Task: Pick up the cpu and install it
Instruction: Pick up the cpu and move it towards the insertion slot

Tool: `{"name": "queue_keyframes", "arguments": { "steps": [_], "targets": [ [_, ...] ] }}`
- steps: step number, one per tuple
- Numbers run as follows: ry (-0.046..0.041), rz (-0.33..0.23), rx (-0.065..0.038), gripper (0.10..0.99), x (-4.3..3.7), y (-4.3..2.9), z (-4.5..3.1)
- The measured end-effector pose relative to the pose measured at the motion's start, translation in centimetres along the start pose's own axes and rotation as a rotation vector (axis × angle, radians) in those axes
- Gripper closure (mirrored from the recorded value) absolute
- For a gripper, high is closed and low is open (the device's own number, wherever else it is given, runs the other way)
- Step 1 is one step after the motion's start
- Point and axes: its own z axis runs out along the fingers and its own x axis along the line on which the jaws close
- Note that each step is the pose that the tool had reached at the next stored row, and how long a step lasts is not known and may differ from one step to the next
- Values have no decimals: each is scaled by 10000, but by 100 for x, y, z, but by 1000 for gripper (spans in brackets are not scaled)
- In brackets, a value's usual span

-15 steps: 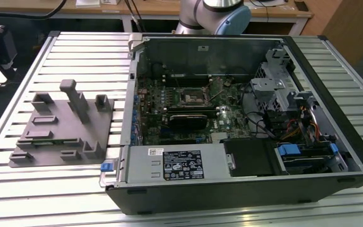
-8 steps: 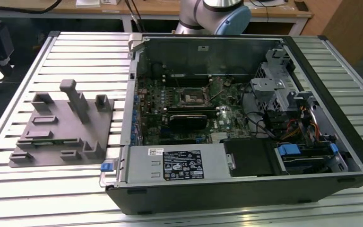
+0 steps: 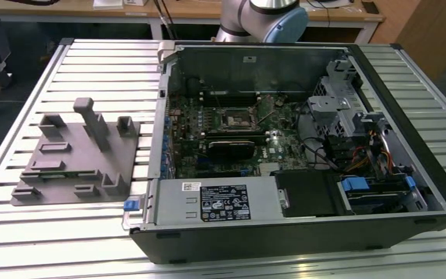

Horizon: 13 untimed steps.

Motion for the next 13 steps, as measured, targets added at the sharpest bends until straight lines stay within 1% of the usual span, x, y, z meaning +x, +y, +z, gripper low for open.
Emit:
{"name": "queue_keyframes", "arguments": {
  "steps": [8, 9, 13],
  "targets": [
    [-2, -1, 81, 553, -2, 5, -186],
    [-2, -1, 85, 553, -2, 5, -198],
    [-1, -1, 124, 553, -26, 6, -201]
  ]
}}
